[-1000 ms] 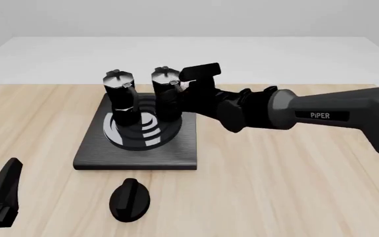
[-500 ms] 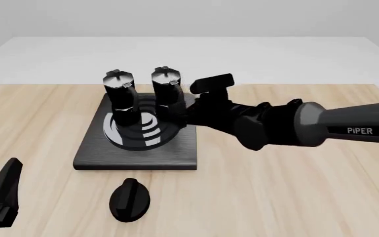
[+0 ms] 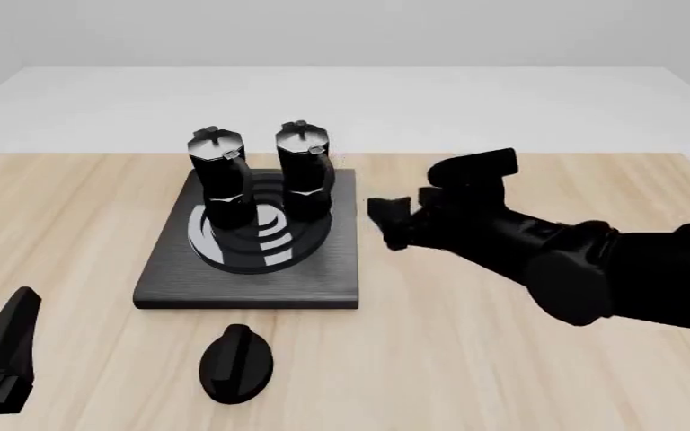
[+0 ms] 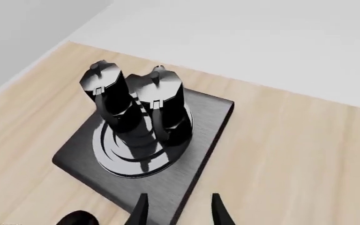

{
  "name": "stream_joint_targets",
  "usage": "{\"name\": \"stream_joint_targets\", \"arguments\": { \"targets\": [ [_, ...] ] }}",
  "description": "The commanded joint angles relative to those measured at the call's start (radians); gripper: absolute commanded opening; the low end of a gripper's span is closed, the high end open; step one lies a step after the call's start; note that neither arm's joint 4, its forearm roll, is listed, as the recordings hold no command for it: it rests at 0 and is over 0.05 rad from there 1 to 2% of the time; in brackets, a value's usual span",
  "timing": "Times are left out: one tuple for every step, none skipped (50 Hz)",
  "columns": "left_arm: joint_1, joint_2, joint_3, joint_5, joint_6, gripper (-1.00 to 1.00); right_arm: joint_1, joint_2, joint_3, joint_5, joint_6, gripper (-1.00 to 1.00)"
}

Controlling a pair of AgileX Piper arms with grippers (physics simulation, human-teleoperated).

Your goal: Put both moka pots on the stove.

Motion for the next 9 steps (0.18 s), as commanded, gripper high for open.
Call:
{"name": "stream_joint_targets", "arguments": {
  "targets": [
    [0.0, 0.0, 0.0, 0.0, 0.0, 1.0, -0.069, -0.226, 0.169, -0.003, 0.002, 1.0],
    [0.0, 0.0, 0.0, 0.0, 0.0, 1.0, -0.072, -0.24, 0.181, 0.0, 0.017, 1.0],
    [0.0, 0.0, 0.0, 0.0, 0.0, 1.0, -0.083, -0.257, 0.195, 0.001, 0.021, 1.0],
    [0.0, 0.0, 0.0, 0.0, 0.0, 1.0, -0.098, -0.292, 0.215, 0.001, 0.014, 1.0],
    [0.0, 0.0, 0.0, 0.0, 0.0, 1.0, -0.126, -0.358, 0.248, 0.005, -0.006, 1.0],
    [0.0, 0.0, 0.0, 0.0, 0.0, 1.0, -0.138, -0.386, 0.262, 0.012, -0.007, 1.0],
    [0.0, 0.0, 0.0, 0.0, 0.0, 1.0, -0.145, -0.404, 0.271, 0.019, 0.001, 1.0],
    [0.0, 0.0, 0.0, 0.0, 0.0, 1.0, -0.147, -0.418, 0.278, 0.027, 0.015, 1.0],
    [0.0, 0.0, 0.0, 0.0, 0.0, 1.0, -0.156, -0.431, 0.285, 0.037, 0.028, 1.0]
  ]
}}
